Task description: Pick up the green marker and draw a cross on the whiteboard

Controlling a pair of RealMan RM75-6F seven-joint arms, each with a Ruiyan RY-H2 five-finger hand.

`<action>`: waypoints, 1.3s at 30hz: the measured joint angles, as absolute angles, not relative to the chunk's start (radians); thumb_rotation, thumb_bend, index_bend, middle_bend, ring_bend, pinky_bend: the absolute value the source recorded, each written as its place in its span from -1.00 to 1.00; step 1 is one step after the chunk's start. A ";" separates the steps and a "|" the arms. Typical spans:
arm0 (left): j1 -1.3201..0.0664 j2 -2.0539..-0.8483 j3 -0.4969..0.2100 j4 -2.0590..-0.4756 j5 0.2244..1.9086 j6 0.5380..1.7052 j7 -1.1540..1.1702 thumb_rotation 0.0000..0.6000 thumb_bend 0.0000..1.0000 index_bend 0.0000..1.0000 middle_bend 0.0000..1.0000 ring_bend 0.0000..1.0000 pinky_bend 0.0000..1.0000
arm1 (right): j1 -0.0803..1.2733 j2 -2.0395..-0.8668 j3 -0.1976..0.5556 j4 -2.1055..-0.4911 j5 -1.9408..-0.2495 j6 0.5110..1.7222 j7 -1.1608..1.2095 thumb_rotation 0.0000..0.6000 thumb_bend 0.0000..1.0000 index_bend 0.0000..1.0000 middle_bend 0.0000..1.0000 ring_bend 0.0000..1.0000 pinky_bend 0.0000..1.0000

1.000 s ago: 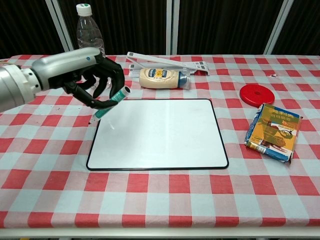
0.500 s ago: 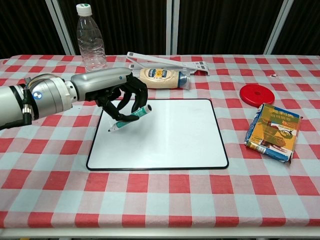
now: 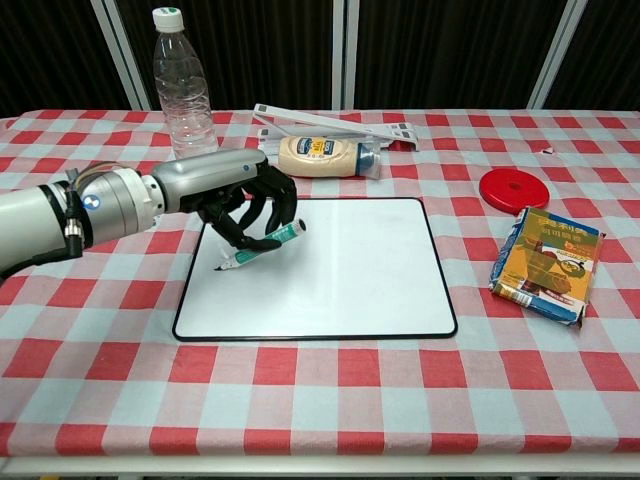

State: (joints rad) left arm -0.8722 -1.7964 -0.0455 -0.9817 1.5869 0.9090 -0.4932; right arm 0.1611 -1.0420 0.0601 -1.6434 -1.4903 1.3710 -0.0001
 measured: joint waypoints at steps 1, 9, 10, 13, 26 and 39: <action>-0.877 -1.805 -0.046 -0.974 1.587 0.907 -0.497 1.00 -0.18 0.15 0.19 0.29 0.84 | 0.161 -1.041 0.060 -1.644 -1.489 1.371 0.000 1.00 -0.46 -1.00 -0.92 -1.00 -1.00; -0.950 -1.887 -0.076 -0.917 1.589 0.883 -0.510 1.00 -0.18 0.15 0.19 0.29 0.84 | 0.151 -1.027 0.060 -1.646 -1.477 1.377 0.001 1.00 -0.46 -1.00 -0.92 -1.00 -1.00; -0.960 -1.894 -0.081 -0.914 1.588 0.878 -0.509 1.00 -0.18 0.15 0.19 0.29 0.84 | 0.150 -1.026 0.060 -1.646 -1.476 1.378 0.002 1.00 -0.46 -1.00 -0.92 -1.00 -1.00; -0.991 -1.911 -0.104 -0.908 1.581 0.865 -0.505 1.00 -0.18 0.15 0.19 0.29 0.84 | 0.146 -1.022 0.061 -1.645 -1.473 1.383 0.006 1.00 -0.46 -1.00 -0.92 -1.00 -1.00; -0.964 -1.806 -0.130 -1.026 1.506 0.872 -0.429 1.00 -0.18 0.15 0.18 0.29 0.84 | 0.151 -1.032 0.061 -1.622 -1.484 1.377 0.033 1.00 -0.46 -1.00 -0.92 -1.00 -1.00; -0.924 -1.821 -0.095 -1.008 1.481 0.863 -0.419 1.00 -0.18 0.15 0.18 0.29 0.83 | 0.156 -1.035 0.060 -1.626 -1.488 1.373 0.025 1.00 -0.46 -1.00 -0.92 -1.00 -1.00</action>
